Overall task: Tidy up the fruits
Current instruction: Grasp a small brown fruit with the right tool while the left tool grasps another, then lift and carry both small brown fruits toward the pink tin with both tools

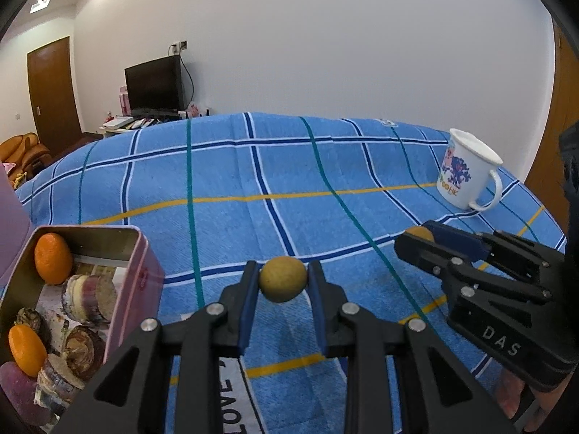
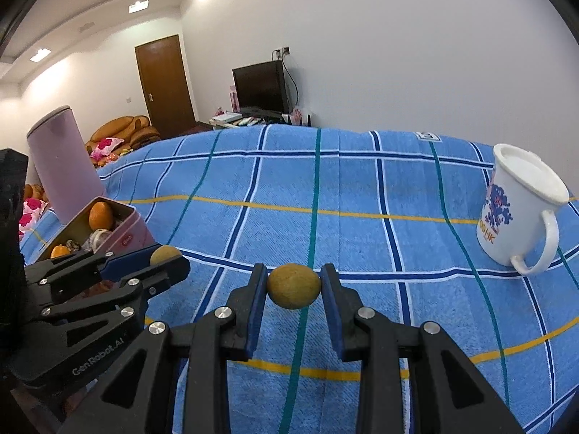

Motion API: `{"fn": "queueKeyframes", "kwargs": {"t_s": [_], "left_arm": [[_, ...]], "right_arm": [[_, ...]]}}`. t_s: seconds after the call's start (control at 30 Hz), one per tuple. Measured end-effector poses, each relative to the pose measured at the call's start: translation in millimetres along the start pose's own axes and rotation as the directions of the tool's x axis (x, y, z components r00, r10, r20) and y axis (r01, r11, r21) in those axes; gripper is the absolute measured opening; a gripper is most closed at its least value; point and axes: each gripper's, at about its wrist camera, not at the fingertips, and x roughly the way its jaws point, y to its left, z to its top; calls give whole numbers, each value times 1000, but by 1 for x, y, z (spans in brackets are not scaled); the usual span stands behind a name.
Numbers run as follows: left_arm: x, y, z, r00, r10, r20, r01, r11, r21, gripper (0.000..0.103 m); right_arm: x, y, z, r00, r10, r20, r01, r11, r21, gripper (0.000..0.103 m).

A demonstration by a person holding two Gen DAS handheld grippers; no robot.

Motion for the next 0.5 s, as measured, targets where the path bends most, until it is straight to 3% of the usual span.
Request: {"fn": "queueKeyframes", "kwargs": {"t_s": [0.5], "left_arm": [[-11, 0, -3, 999, 7, 44, -7, 1000, -5, 28]], "right_arm": [[-17, 12, -2, 996, -11, 94, 16, 999, -45, 32]]}}
